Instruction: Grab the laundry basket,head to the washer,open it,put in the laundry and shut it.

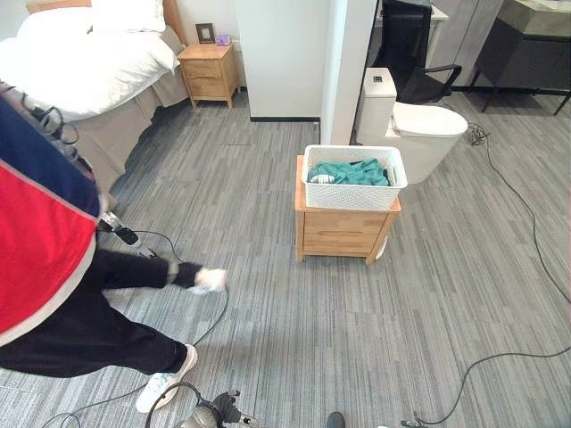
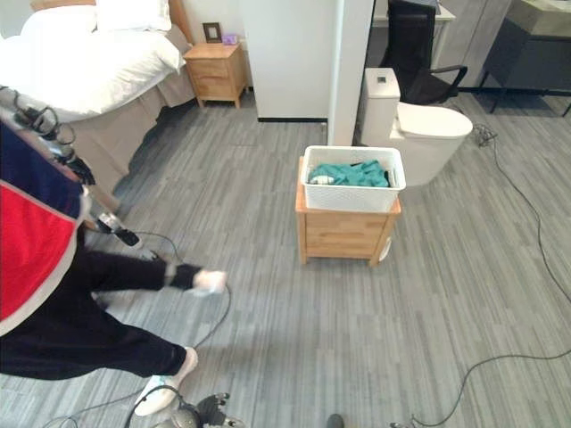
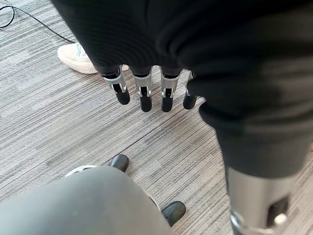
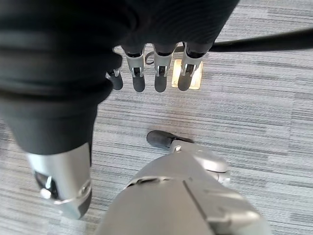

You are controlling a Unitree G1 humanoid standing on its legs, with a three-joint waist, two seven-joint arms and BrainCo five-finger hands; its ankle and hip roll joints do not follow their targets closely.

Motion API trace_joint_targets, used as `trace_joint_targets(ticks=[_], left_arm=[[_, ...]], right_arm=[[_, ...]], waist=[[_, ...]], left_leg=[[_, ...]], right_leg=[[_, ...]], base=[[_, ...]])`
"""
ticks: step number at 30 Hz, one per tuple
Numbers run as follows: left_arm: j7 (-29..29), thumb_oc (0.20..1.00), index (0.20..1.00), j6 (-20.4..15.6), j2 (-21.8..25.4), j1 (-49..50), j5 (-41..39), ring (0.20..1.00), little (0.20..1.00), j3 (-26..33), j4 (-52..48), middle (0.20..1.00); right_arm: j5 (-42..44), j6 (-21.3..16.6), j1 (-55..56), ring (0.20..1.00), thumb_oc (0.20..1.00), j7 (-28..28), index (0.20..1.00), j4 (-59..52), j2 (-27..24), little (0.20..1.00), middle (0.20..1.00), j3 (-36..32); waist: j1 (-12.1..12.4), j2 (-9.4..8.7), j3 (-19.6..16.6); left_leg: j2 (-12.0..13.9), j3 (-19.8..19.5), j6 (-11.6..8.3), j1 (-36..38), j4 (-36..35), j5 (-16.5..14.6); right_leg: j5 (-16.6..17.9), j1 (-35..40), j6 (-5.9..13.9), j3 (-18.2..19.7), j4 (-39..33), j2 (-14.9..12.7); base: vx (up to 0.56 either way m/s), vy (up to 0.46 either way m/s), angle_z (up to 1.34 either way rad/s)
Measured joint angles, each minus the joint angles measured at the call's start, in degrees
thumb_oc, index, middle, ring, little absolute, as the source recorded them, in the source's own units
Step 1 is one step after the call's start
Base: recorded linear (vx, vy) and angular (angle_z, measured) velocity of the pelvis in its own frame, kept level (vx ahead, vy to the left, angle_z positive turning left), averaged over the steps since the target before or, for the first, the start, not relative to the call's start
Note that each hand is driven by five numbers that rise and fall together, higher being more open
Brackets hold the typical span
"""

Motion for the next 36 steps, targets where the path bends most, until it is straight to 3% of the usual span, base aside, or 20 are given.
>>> trace_joint_targets(ticks=[9, 13, 15, 16, 17, 18, 19, 20, 21, 22, 25, 26, 27, 28, 30, 32, 34, 35, 36], left_arm=[[0.14, 1.0, 1.0, 0.01, 0.25, 0.21, 0.0, 1.0, 1.0, 1.08, 0.13, 1.0], [0.35, 1.0, 1.0, 0.22, 1.26, -0.56, -0.03, 1.0, 1.0, 1.34, 0.25, 1.0], [0.4, 1.0, 1.0, 0.43, 1.57, -1.67, -0.04, 1.0, 1.0, 1.31, 1.19, 1.0], [0.45, 1.0, 1.0, 0.49, 1.34, -2.28, -0.12, 1.0, 1.0, 2.1, 2.56, 1.0], [0.51, 1.0, 1.0, 0.66, 1.66, -4.66, -0.14, 1.0, 1.0, 2.34, 2.98, 1.0], [0.5, 1.0, 1.0, 0.57, 2.0, -4.88, -0.22, 1.0, 1.0, 3.27, 3.28, 1.0], [0.74, 1.0, 1.0, 0.37, 1.34, -5.8, -0.65, 1.0, 1.0, 3.69, 4.5, 1.0], [0.79, 1.0, 1.0, 0.47, 2.01, -6.38, -0.64, 1.0, 1.0, 3.52, 4.42, 1.0], [0.85, 1.0, 1.0, 0.55, 2.91, -7.16, -0.68, 1.0, 1.0, 3.79, 3.96, 1.0], [0.83, 1.0, 1.0, 0.53, 3.7, -7.5, -0.77, 1.0, 1.0, 3.55, 3.88, 1.0], [0.9, 1.0, 1.0, 0.63, 4.09, -7.61, -1.11, 1.0, 1.0, 3.6, 4.02, 1.0], [0.91, 1.0, 1.0, 0.55, 2.56, -6.72, -1.77, 1.0, 1.0, 3.17, 3.68, 1.0], [1.02, 1.0, 1.0, 0.56, 2.2, -5.53, -1.98, 1.0, 1.0, 2.95, 3.51, 1.0], [1.1, 1.0, 1.0, 0.53, 2.12, -4.77, -2.23, 1.0, 1.0, 3.51, 3.57, 1.0], [1.03, 1.0, 1.0, 0.62, 2.76, -4.8, -2.25, 1.0, 1.0, 3.56, 4.06, 1.0], [1.22, 1.0, 1.0, 0.57, 2.99, -3.12, -2.24, 1.0, 1.0, 4.19, 4.0, 1.0], [1.32, 1.0, 1.0, 0.52, 2.94, -1.18, -2.25, 1.0, 1.0, 5.34, 3.33, 1.0], [1.35, 1.0, 1.0, 0.51, 3.13, -1.21, -2.25, 1.0, 1.0, 5.8, 4.06, 1.0], [1.32, 1.0, 1.0, 0.54, 3.46, -1.12, -2.28, 1.0, 1.0, 6.2, 4.69, 1.0]], right_arm=[[0.02, -0.03, -0.61, 1.0, 1.0, 0.07, 1.0, -1.06, 0.0, 1.0, 1.0, 0.0], [0.07, -0.03, -1.66, 1.0, 1.0, 0.0, 1.0, -0.22, -0.15, 1.0, 1.0, -0.08], [0.07, -0.06, -1.89, 1.0, 1.0, -0.04, 1.0, -0.03, -0.18, 1.0, 1.0, -0.08], [0.05, -0.02, -2.21, 1.0, 1.0, -0.13, 1.0, 0.34, -0.4, 1.0, 1.0, -0.5], [0.06, -0.06, -2.87, 1.0, 1.0, -0.34, 1.0, 1.08, -0.15, 1.0, 1.0, -0.62], [0.03, 0.17, -2.88, 1.0, 1.0, -0.4, 1.0, 1.51, -0.13, 1.0, 1.0, -0.6], [0.07, 0.11, -3.67, 1.0, 1.0, -0.45, 1.0, 2.7, -0.78, 1.0, 1.0, -0.75], [0.09, 0.12, -4.16, 1.0, 1.0, -0.63, 1.0, 2.76, -0.95, 1.0, 1.0, -0.71], [0.1, 0.11, -4.38, 1.0, 1.0, -0.69, 1.0, 2.84, -1.02, 1.0, 1.0, -0.56], [0.1, -0.01, -4.77, 1.0, 1.0, -0.81, 1.0, 3.36, -1.07, 1.0, 1.0, -0.46], [0.06, 0.02, -5.18, 1.0, 1.0, -1.71, 1.0, 3.93, -1.43, 1.0, 1.0, -0.03], [0.06, 0.67, -5.6, 1.0, 1.0, -1.79, 1.0, 6.45, -3.2, 1.0, 1.0, -0.62], [0.06, 0.51, -5.42, 1.0, 1.0, -1.9, 1.0, 5.54, -3.67, 1.0, 1.0, -0.48], [0.06, 0.4, -5.48, 1.0, 1.0, -1.8, 1.0, 5.6, -3.59, 1.0, 1.0, -0.19], [0.06, 0.3, -6.12, 1.0, 1.0, -1.69, 1.0, 6.21, -3.13, 1.0, 1.0, -0.16], [-0.03, 0.07, -6.64, 1.0, 1.0, -1.67, 1.0, 6.92, -2.95, 1.0, 1.0, 0.33], [-0.03, -0.22, -6.58, 1.0, 1.0, -1.66, 1.0, 7.11, -2.72, 1.0, 1.0, 1.16], [-0.15, 0.07, -7.12, 1.0, 1.0, -1.69, 1.0, 6.99, -2.12, 1.0, 1.0, 1.81], [-0.51, 0.29, -7.07, 1.0, 1.0, -1.63, 1.0, 7.27, -1.18, 1.0, 1.0, 2.39]], waist=[[0.2, 1.14, 1.24], [0.47, -0.32, 3.2], [0.67, -1.52, 4.03], [1.24, -2.21, 4.55], [1.28, -3.09, 5.42], [2.0, -3.36, 5.62], [3.1, -2.97, 6.07], [2.83, -3.04, 6.74], [2.83, -4.27, 7.33], [2.95, -4.96, 7.18], [2.8, -6.31, 7.24], [3.26, -3.34, 6.51], [3.35, -1.48, 6.29], [3.66, -1.48, 6.19], [4.79, -2.02, 6.77], [5.2, -2.34, 5.14], [5.62, -2.65, 3.03], [5.59, -3.35, 2.44], [5.69, -4.92, 1.51]], left_leg=[[0.48, -0.16, 0.0, 0.7, 0.71, 0.01], [1.07, -2.06, -0.26, -2.67, 8.05, -0.24], [0.95, -3.44, -1.78, -4.51, 11.9, 0.68], [1.5, -5.12, -3.76, -7.44, 17.14, 1.3], [2.32, -7.04, -5.76, -13.71, 28.18, 1.98], [2.97, -7.64, -7.16, -16.04, 31.74, 4.32], [5.15, -8.9, -8.24, -18.86, 37.08, 6.34], [5.42, -9.96, -8.88, -20.44, 40.7, 7.63], [5.78, -11.81, -10.67, -22.55, 43.77, 10.32], [5.82, -11.8, -9.74, -24.48, 46.02, 11.33], [4.48, -9.49, -8.03, -25.25, 40.81, 9.85], [5.13, -8.21, -8.87, -23.9, 17.48, 10.53], [6.85, -7.47, -9.55, -23.25, 6.64, 11.23], [6.35, -7.36, -9.83, -21.75, -2.17, 11.34], [6.45, -5.5, -9.21, -22.24, -1.94, 12.26], [6.28, -0.87, -7.55, -21.17, -1.4, 12.54], [6.01, 0.22, -6.25, -21.27, -0.19, 12.75], [3.76, 0.49, -4.19, -21.01, 0.44, 13.4], [1.67, 1.29, -1.96, -21.02, 2.16, 12.78]], right_leg=[[-0.68, 0.92, -0.1, -0.17, -0.01, 0.33], [-1.08, 1.42, -0.93, -0.35, -0.02, 0.09], [-1.0, 1.61, -1.52, -0.32, -0.04, -0.61], [-1.42, 1.0, -2.98, -0.87, 1.55, 0.07], [-2.08, 0.09, -4.0, -1.21, 2.42, -0.67], [-2.31, 0.32, -4.37, -1.2, 2.14, -0.3], [-3.62, -1.04, -5.85, -3.01, 7.24, 1.54], [-5.58, -1.45, -6.97, -3.61, 8.53, 1.76], [-6.37, -1.46, -7.12, -3.0, 9.02, 2.05], [-6.47, -1.43, -7.23, -2.97, 8.55, 2.0], [-6.56, 0.39, -6.03, -3.02, 3.94, 2.01], [-5.05, 1.27, -6.94, -3.5, 2.22, 4.42], [-4.64, 2.75, -7.08, -3.03, -0.16, 7.05], [-5.17, 3.06, -7.2, -2.76, -0.14, 7.58], [-5.83, 4.9, -6.73, -1.4, -0.09, 8.16], [-7.89, 7.09, -6.43, 1.83, 0.07, 8.82], [-7.66, 7.45, -7.64, 3.6, 0.5, 8.93], [-10.06, 8.38, -5.09, 5.72, 0.5, 8.58], [-11.18, 8.62, -3.73, 6.95, 0.51, 7.22]], base=[[0.0, -0.068, 0.01], [-0.02, -0.125, 0.08], [-0.01, -0.181, 0.02], [0.01, -0.273, 0.11], [0.0, -0.228, 0.1], [0.05, -0.306, -0.04], [0.03, -0.16, -0.16], [0.1, -0.087, -0.14], [0.06, -0.005, -0.05], [0.23, 0.022, -0.11], [0.43, 0.097, -0.03], [0.56, 0.137, 0.0], [0.55, 0.136, -0.09], [0.27, 0.063, -0.15], [0.41, 0.102, -0.45], [0.52, 0.141, -0.71], [0.49, 0.19, -0.69], [0.56, 0.26, -0.7], [0.54, 0.261, -0.72]])
